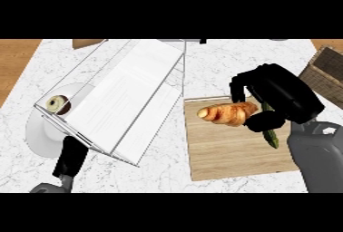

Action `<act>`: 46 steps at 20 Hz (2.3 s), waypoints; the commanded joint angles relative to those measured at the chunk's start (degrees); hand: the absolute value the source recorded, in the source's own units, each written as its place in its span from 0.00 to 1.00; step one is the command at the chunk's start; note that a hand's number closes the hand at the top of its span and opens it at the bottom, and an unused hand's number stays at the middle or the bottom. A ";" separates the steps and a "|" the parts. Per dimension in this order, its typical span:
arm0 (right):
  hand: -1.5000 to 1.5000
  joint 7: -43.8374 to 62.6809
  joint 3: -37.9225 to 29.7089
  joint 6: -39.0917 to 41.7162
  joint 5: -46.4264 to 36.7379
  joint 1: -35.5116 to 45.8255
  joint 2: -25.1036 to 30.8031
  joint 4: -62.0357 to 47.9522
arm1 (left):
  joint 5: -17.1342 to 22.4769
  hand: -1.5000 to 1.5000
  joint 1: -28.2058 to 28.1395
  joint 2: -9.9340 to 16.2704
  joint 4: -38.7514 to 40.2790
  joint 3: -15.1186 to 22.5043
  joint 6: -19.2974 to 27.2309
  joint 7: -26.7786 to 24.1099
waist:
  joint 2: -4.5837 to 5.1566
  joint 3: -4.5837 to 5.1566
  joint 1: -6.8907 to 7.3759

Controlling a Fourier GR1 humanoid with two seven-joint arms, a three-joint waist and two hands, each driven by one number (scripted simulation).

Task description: Pick the croissant from the tray and place it in the tiered shelf

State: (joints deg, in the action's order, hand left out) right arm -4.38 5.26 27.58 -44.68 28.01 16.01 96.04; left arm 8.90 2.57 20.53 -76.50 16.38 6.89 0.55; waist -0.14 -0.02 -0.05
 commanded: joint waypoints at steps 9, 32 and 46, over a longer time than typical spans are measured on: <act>1.00 17.77 -6.58 3.26 8.41 25.24 -10.37 -5.87 | -1.25 0.50 0.18 -0.31 0.39 -2.37 -2.32 -0.29 | 0.12 0.08 0.70; 1.00 4.92 3.29 -23.09 5.21 52.17 -15.99 -61.61 | -5.36 0.50 0.92 -4.03 -3.12 -1.58 -3.13 3.45 | 0.68 0.08 3.22; 0.00 6.66 -9.73 -13.05 38.35 48.60 -15.88 -69.49 | -6.01 0.50 4.77 -4.81 -0.45 -0.76 -5.27 2.22 | 1.42 0.07 7.51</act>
State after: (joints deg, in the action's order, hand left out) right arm 0.95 0.64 14.00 -17.22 79.95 2.67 30.70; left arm 3.47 6.51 16.21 -77.09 15.18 1.36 2.49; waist -0.73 0.18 6.60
